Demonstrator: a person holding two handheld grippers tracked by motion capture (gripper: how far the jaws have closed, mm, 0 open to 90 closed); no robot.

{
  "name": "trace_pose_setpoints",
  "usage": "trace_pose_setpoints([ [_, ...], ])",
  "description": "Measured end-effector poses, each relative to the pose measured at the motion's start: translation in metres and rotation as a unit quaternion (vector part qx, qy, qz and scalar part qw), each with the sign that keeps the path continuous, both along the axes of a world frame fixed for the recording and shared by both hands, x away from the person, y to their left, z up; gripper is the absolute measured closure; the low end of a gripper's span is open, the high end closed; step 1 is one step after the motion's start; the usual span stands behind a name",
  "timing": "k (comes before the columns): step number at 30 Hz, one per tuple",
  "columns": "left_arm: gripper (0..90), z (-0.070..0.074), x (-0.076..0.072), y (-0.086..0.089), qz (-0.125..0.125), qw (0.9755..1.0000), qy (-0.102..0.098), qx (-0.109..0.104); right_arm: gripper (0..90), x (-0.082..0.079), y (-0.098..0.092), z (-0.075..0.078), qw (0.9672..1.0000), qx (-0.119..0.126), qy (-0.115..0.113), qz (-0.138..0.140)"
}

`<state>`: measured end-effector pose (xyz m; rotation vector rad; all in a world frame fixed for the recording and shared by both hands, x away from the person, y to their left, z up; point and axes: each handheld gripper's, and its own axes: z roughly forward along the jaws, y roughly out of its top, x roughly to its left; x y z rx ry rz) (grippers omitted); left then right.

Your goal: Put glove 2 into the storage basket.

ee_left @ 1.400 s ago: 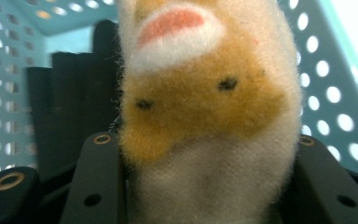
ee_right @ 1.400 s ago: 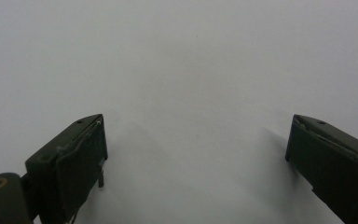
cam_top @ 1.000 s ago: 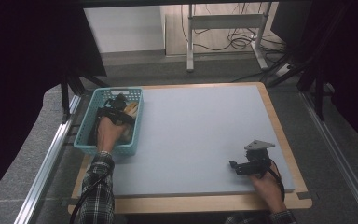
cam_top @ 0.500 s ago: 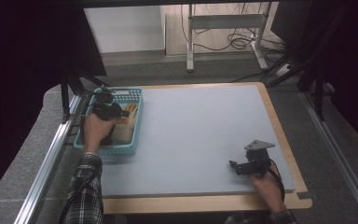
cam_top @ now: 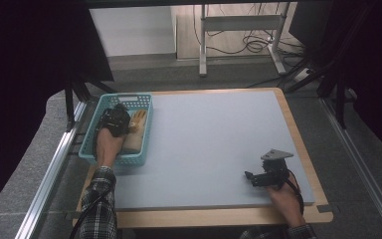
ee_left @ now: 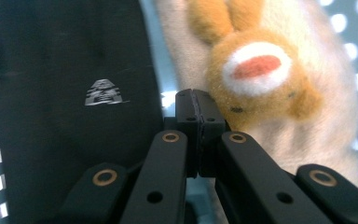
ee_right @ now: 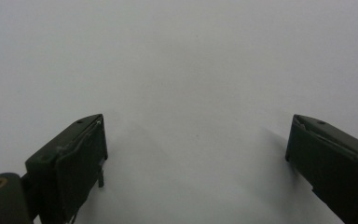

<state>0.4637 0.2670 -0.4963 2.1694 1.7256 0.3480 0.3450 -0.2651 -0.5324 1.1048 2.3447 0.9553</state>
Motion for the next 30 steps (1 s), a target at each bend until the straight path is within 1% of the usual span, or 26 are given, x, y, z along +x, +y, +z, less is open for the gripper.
trace_pose_setpoints([
  [2,90.0,0.0,0.0,-0.004,-0.004,1.0,-0.001,-0.001,5.1,0.0,0.0,0.0,1.0,0.001,0.001,0.0],
  [5,90.0,0.0,0.0,-0.006,-0.006,0.9999,-0.003,-0.013,5.1,0.0,0.0,0.0,1.0,0.0,0.0,0.0],
  [10,90.0,-0.001,-0.002,0.003,0.0,0.9991,-0.011,-0.04,5.1,0.0,0.0,0.0,1.0,0.0,0.0,0.0],
  [12,88.4,0.001,-0.003,0.006,0.001,0.9992,-0.017,-0.037,5.1,0.0,0.0,0.0,1.0,0.0,0.0,0.0],
  [17,77.5,0.006,-0.006,0.01,0.008,0.9986,-0.039,-0.035,5.1,0.0,0.0,0.0,1.0,0.0,0.0,0.0],
  [24,69.0,0.015,-0.01,0.017,0.012,0.9978,-0.057,-0.03,5.1,0.0,0.0,0.0,1.0,0.0,0.0,0.0],
  [29,61.1,0.019,-0.014,0.021,0.016,0.9974,-0.068,-0.016,5.1,0.0,0.0,0.0,1.0,0.0,0.0,0.0],
  [30,59.9,0.019,-0.014,0.022,0.019,0.9973,-0.07,-0.016,5.1,0.0,0.0,0.0,1.0,0.0,0.0,0.0],
])
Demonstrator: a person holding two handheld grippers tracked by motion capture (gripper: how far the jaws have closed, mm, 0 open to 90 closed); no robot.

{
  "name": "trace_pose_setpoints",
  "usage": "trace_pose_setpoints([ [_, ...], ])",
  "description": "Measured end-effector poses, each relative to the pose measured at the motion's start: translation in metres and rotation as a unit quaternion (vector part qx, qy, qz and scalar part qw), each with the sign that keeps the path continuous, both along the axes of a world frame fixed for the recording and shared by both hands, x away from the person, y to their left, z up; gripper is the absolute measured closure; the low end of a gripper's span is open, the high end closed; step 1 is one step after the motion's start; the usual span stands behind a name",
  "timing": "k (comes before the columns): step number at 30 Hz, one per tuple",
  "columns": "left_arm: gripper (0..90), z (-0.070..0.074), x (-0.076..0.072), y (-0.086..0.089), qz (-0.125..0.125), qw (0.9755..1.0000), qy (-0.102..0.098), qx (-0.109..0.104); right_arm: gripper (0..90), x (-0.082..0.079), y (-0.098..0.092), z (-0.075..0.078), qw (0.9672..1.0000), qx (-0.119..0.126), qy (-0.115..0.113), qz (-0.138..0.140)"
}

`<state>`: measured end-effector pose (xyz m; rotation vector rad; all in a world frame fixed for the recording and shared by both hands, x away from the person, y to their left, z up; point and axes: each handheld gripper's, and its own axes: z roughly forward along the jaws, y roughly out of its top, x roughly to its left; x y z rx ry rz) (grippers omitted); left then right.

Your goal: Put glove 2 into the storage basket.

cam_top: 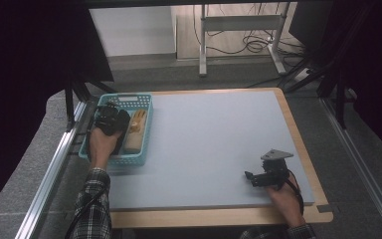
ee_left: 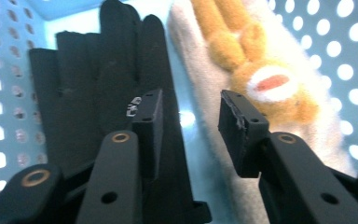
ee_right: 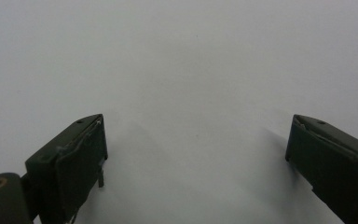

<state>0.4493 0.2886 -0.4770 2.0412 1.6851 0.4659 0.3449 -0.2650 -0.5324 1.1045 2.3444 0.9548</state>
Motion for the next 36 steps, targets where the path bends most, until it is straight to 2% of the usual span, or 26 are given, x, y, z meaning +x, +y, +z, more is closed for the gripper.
trace_pose_setpoints([
  [8,52.2,0.005,-0.005,0.01,0.012,0.9998,-0.012,0.0,5.1,0.0,0.0,0.0,1.0,0.0,0.0,0.0],
  [12,48.4,0.006,-0.007,0.014,0.018,0.9995,-0.021,-0.012,5.1,0.0,0.0,0.0,1.0,0.0,0.0,0.0],
  [25,35.7,0.015,-0.016,0.02,0.014,0.998,-0.044,-0.043,5.1,0.0,0.0,0.0,1.0,0.0,0.0,0.0],
  [33,27.8,0.02,-0.022,0.02,0.004,0.9974,-0.052,-0.051,5.1,0.0,0.0,0.0,1.0,-0.001,0.0,0.0],
  [36,24.7,0.021,-0.024,0.021,0.002,0.9965,-0.056,-0.063,5.1,0.0,0.0,0.0,1.0,-0.001,0.0,0.0],
])
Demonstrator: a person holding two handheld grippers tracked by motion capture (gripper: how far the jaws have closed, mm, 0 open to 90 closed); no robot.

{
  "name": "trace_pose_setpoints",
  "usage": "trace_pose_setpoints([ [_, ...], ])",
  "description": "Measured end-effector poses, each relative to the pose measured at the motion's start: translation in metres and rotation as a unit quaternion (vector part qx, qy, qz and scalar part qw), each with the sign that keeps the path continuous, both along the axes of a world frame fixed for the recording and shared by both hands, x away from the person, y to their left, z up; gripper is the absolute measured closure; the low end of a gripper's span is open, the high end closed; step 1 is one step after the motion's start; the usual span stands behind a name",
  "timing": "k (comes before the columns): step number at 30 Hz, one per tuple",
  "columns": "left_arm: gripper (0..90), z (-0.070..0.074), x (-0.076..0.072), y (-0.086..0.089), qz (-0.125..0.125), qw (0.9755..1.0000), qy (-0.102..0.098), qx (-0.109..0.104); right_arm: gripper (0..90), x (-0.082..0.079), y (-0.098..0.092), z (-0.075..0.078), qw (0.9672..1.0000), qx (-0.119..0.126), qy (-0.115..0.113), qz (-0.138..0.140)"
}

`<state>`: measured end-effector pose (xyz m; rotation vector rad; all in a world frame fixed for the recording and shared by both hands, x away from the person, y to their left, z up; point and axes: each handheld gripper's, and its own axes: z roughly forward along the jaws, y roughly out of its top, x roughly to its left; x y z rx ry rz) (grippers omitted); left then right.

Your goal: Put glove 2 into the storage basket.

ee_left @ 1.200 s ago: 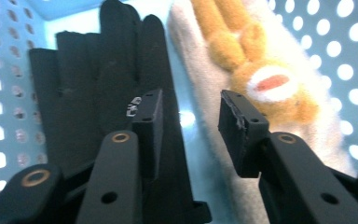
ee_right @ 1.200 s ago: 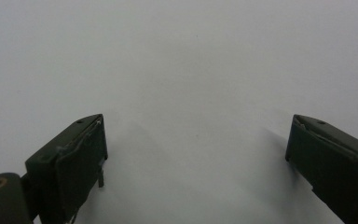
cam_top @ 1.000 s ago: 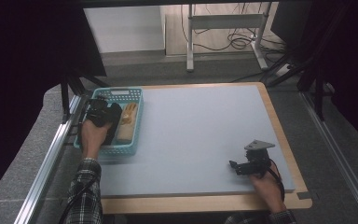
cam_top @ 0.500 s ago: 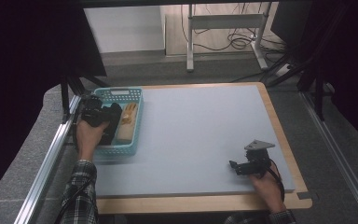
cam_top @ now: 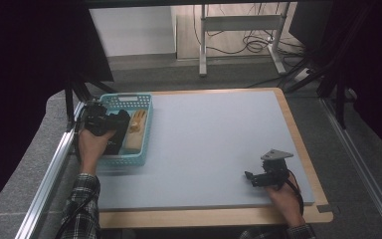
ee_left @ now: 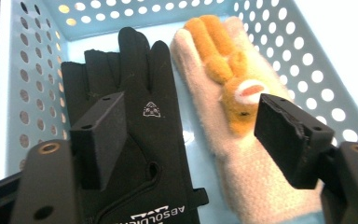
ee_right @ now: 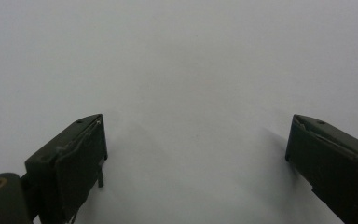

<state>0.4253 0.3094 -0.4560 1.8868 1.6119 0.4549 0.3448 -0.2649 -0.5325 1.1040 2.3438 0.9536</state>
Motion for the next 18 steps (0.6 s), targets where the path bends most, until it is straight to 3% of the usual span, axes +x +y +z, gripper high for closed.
trace_pose_setpoints([
  [6,19.6,0.002,-0.005,0.002,-0.007,0.9997,-0.009,-0.02,5.1,0.0,0.0,0.0,1.0,0.0,0.0,0.0],
  [18,12.8,0.013,-0.018,-0.004,-0.027,0.999,-0.029,-0.02,5.1,0.0,0.0,0.0,1.0,0.0,0.0,0.0],
])
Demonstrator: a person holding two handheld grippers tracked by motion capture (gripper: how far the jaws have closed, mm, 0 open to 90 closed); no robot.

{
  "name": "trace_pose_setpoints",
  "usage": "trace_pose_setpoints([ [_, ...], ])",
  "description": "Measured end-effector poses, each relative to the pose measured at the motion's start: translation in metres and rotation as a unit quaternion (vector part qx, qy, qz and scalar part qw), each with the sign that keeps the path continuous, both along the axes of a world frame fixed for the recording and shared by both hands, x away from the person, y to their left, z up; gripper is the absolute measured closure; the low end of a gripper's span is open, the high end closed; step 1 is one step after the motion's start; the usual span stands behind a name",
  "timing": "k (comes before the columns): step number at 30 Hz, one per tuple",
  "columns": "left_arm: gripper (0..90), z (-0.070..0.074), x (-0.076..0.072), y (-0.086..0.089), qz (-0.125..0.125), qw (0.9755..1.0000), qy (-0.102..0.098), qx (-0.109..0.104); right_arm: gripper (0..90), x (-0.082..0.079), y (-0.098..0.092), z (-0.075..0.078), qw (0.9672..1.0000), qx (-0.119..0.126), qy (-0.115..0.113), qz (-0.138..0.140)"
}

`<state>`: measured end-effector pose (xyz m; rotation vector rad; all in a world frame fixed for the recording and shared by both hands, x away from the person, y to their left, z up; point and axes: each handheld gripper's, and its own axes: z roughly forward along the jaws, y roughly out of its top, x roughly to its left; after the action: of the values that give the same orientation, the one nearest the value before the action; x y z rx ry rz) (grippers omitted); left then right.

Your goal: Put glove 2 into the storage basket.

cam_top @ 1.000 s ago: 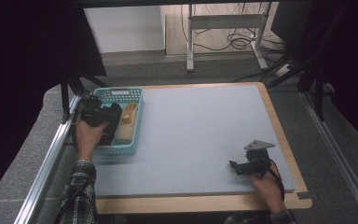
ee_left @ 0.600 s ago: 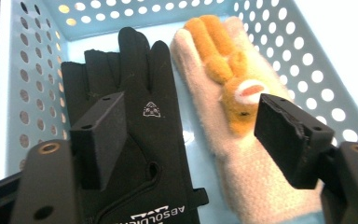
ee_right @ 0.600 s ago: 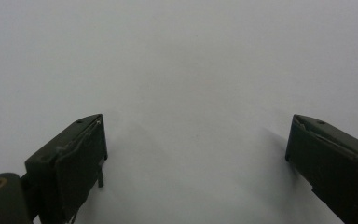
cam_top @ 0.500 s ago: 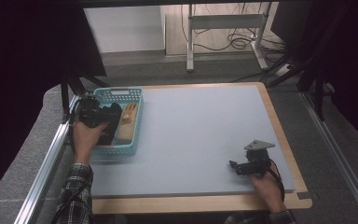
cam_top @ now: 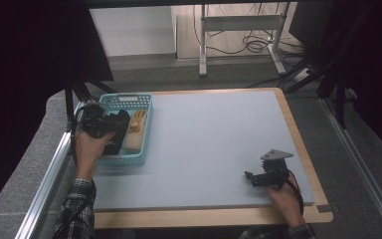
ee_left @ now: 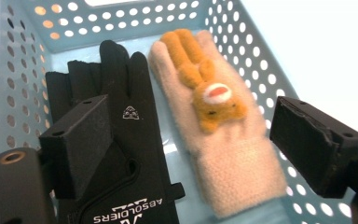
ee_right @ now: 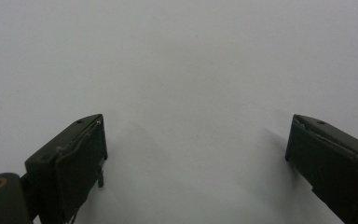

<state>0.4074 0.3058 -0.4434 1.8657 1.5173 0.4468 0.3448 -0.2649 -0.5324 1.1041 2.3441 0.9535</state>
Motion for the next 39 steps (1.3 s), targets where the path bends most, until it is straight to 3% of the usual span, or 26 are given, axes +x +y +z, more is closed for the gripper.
trace_pose_setpoints([
  [9,8.9,0.006,-0.01,-0.005,-0.023,0.9997,-0.013,-0.001,5.1,0.0,0.0,0.0,1.0,0.0,0.0,0.0],
  [16,6.4,0.01,-0.019,-0.008,-0.037,0.9989,-0.024,-0.014,5.1,0.0,0.0,0.0,1.0,0.0,0.0,0.0],
  [39,2.2,0.017,-0.045,-0.024,-0.075,0.9957,-0.053,-0.012,5.0,0.0,0.0,0.0,1.0,-0.002,-0.001,-0.001],
])
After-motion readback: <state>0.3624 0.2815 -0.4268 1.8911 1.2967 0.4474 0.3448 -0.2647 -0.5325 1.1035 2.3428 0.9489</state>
